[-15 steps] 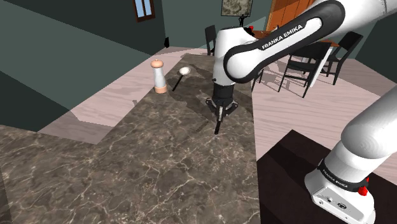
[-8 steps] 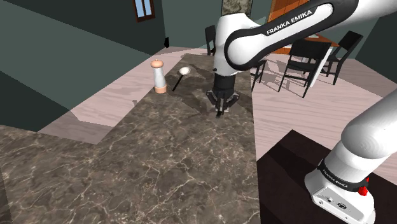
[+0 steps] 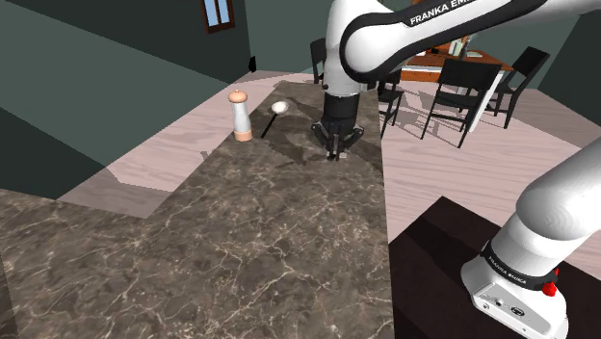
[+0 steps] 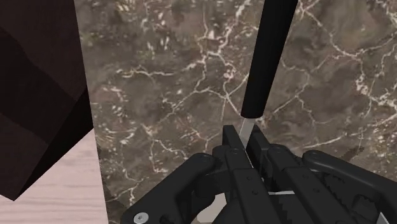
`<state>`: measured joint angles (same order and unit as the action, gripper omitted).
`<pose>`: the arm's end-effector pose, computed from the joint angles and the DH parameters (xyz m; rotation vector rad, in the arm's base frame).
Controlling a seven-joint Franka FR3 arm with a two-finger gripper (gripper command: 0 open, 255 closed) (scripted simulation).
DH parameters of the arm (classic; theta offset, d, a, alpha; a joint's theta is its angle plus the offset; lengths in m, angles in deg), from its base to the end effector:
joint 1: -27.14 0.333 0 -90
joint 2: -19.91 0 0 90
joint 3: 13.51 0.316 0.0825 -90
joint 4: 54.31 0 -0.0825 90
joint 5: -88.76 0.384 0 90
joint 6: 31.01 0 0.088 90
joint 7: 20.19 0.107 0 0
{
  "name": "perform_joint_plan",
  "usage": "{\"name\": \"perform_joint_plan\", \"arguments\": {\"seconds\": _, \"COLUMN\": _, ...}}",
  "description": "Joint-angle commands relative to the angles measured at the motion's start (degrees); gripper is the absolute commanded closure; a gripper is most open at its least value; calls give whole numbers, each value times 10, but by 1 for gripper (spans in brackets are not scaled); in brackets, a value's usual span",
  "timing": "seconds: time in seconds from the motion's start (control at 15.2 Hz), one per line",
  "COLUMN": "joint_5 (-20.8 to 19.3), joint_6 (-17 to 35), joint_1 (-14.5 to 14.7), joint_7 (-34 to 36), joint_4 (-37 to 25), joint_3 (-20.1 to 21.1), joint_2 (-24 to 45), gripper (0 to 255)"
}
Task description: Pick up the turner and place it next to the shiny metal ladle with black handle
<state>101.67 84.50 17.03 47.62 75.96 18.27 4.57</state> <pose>0.4325 0.1951 0.4466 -2.7852 1.3850 0.0914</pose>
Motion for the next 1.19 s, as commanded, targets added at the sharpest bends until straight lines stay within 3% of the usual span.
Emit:
{"name": "perform_joint_plan", "arguments": {"seconds": 0.0, "joint_5": -18, "joint_6": -3, "joint_1": -11, "joint_7": -1, "joint_4": -29, "joint_3": -2, "joint_2": 29, "gripper": 255}}
{"name": "perform_joint_plan", "arguments": {"seconds": 0.4, "joint_5": -91, "joint_6": -15, "joint_1": -40, "joint_7": 2, "joint_4": -149, "joint_3": -10, "joint_2": 155, "gripper": 255}}
{"name": "perform_joint_plan", "arguments": {"seconds": 0.86, "joint_5": -170, "joint_6": -61, "joint_1": -38, "joint_7": 6, "joint_4": -328, "joint_3": -29, "joint_2": 307, "gripper": 255}}
{"name": "perform_joint_plan", "arguments": {"seconds": 1.12, "joint_5": -175, "joint_6": -41, "joint_1": -37, "joint_7": 7, "joint_4": -317, "joint_3": -32, "joint_2": 316, "gripper": 255}}
